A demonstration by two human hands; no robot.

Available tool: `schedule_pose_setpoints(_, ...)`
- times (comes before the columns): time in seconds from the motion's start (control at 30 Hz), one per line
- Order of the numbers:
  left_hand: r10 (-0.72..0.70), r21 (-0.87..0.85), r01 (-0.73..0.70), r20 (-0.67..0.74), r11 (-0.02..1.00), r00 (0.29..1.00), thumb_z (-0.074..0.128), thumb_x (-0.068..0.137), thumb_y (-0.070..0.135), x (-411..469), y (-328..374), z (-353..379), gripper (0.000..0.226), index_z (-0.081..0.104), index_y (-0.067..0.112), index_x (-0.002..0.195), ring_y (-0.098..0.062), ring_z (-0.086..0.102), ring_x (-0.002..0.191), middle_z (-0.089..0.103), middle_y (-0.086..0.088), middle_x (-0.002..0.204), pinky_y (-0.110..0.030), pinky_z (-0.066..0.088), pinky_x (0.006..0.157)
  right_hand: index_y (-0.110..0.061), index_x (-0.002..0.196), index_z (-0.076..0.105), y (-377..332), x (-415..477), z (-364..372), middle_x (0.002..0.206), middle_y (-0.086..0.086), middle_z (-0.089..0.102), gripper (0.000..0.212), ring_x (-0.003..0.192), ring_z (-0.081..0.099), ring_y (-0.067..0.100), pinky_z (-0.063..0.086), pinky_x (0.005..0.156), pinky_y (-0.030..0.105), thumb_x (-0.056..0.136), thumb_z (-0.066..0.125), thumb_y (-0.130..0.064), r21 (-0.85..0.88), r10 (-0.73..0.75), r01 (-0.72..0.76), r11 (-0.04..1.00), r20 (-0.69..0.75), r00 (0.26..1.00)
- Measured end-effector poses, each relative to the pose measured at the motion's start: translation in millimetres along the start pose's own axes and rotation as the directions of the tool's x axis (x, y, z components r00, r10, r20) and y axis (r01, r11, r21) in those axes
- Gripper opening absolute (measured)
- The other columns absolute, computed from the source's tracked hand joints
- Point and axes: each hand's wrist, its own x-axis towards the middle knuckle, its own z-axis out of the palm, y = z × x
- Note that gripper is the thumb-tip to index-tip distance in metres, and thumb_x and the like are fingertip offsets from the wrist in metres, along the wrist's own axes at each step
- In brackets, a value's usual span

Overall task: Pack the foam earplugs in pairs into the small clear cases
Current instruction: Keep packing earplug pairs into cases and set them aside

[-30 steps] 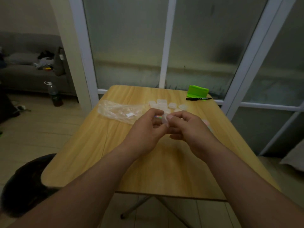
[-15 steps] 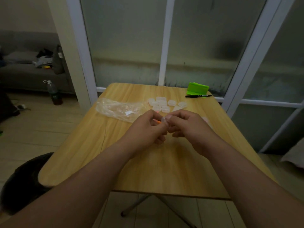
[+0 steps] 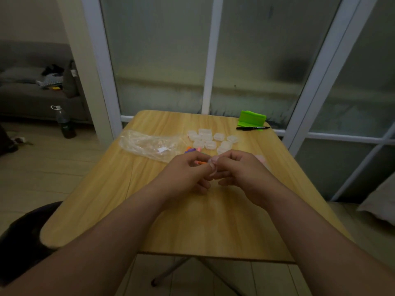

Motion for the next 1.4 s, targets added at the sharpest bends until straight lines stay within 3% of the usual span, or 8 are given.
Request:
schedule_pose_setpoints(0.23, -0.054, -0.105, 0.051, -0.03, 0.993, 0.998, 0.065, 0.101, 0.015, 2.5, -1.9, -1.1, 0.02, 0.072, 0.003, 0.115, -0.025, 0.068, 0.073, 0.068, -0.015, 0.086, -0.038, 0.059, 0.07, -0.002, 0.099, 0.069, -0.7, 1.9, 8.7, 0.081, 0.01, 0.077, 0.022, 0.074, 0.071, 0.019, 0.057, 0.066, 0.03, 0.098, 0.075, -0.023, 0.018, -0.027, 0.027, 0.999, -0.023, 0.999)
schedule_pose_setpoints(0.4, -0.099, -0.144, 0.091, -0.048, 0.985, 0.994, 0.064, 0.099, 0.013, 4.7, -5.1, -0.3, 0.023, 0.069, -0.004, 0.113, -0.024, 0.064, 0.068, 0.064, -0.015, 0.082, -0.036, 0.057, 0.067, 0.003, 0.101, 0.069, 0.3, 3.1, 11.7, 0.08, 0.012, 0.076, 0.027, 0.07, 0.07, 0.019, 0.058, 0.064, 0.028, 0.098, 0.075, -0.022, 0.006, -0.034, 0.034, 0.999, -0.043, 0.998)
schedule_pose_setpoints(0.73, -0.162, -0.279, 0.14, -0.058, 0.95, 0.985, 0.065, 0.099, 0.02, 8.1, -0.3, -3.5, 0.027, 0.07, 0.004, 0.121, -0.021, 0.068, 0.068, 0.069, -0.017, 0.086, -0.032, 0.059, 0.065, 0.005, 0.1, 0.075, -0.7, 7.0, 5.7, 0.081, 0.015, 0.074, 0.016, 0.075, 0.071, 0.023, 0.059, 0.065, 0.032, 0.091, 0.07, -0.008, 0.057, -0.013, 0.019, 0.998, -0.1, 0.995)
schedule_pose_setpoints(0.93, -0.147, -0.253, 0.113, -0.119, 0.961, 0.982, 0.062, 0.098, 0.009, 6.3, -1.0, 2.7, 0.029, 0.061, -0.006, 0.122, -0.024, 0.068, 0.072, 0.069, -0.02, 0.089, -0.032, 0.061, 0.065, -0.019, 0.103, 0.075, 2.6, 3.2, 13.0, 0.088, 0.001, 0.077, 0.014, 0.079, 0.075, 0.016, 0.064, 0.064, 0.033, 0.1, 0.071, -0.033, -0.333, -0.211, 0.161, 0.929, -0.118, 0.97)
schedule_pose_setpoints(1.1, -0.165, -0.303, 0.182, 0.079, 0.936, 0.983, 0.06, 0.101, 0.001, -1.6, 1.5, 0.4, 0.02, 0.062, -0.001, 0.121, -0.025, 0.069, 0.081, 0.071, -0.022, 0.1, -0.031, 0.063, 0.07, -0.019, 0.099, 0.08, 3.3, 7.4, -5.5, 0.088, 0.004, 0.077, 0.012, 0.075, 0.07, 0.012, 0.057, 0.06, 0.023, 0.102, 0.07, -0.024, -0.285, -0.198, 0.145, 0.947, -0.165, 0.966)
schedule_pose_setpoints(1.23, -0.239, -0.318, 0.307, 0.235, 0.897, 0.942, 0.06, 0.095, -0.011, -8.9, -7.8, 0.8, 0.039, 0.06, 0.001, 0.132, -0.023, 0.073, 0.088, 0.072, -0.02, 0.108, -0.032, 0.063, 0.077, -0.02, 0.095, 0.079, 6.5, 7.2, -1.2, 0.084, 0.001, 0.077, 0.005, 0.071, 0.067, 0.008, 0.053, 0.063, 0.026, 0.097, 0.075, -0.021, -0.297, -0.195, 0.149, 0.943, -0.131, 0.972)
schedule_pose_setpoints(1.33, -0.235, -0.358, 0.316, 0.252, 0.879, 0.939, 0.056, 0.098, -0.007, -11.9, -12.1, 2.0, 0.042, 0.059, 0.006, 0.138, -0.017, 0.069, 0.082, 0.067, -0.017, 0.107, -0.029, 0.06, 0.072, -0.024, 0.09, 0.077, 3.5, 5.5, 15.2, 0.081, -0.008, 0.076, 0.004, 0.075, 0.069, 0.002, 0.053, 0.068, 0.023, 0.094, 0.079, -0.024, -0.396, -0.309, 0.256, 0.882, -0.075, 0.948)
schedule_pose_setpoints(1.4, -0.236, -0.421, 0.32, 0.24, 0.849, 0.942, 0.052, 0.101, 0.004, -12.3, -9.5, 0.8, 0.04, 0.057, 0.004, 0.141, -0.015, 0.062, 0.073, 0.063, -0.014, 0.103, -0.027, 0.056, 0.063, -0.024, 0.088, 0.076, -0.3, 5.6, 25.4, 0.081, -0.008, 0.076, 0.005, 0.079, 0.071, 0.007, 0.056, 0.072, 0.029, 0.092, 0.08, -0.024, -0.418, -0.373, 0.316, 0.852, -0.059, 0.926)
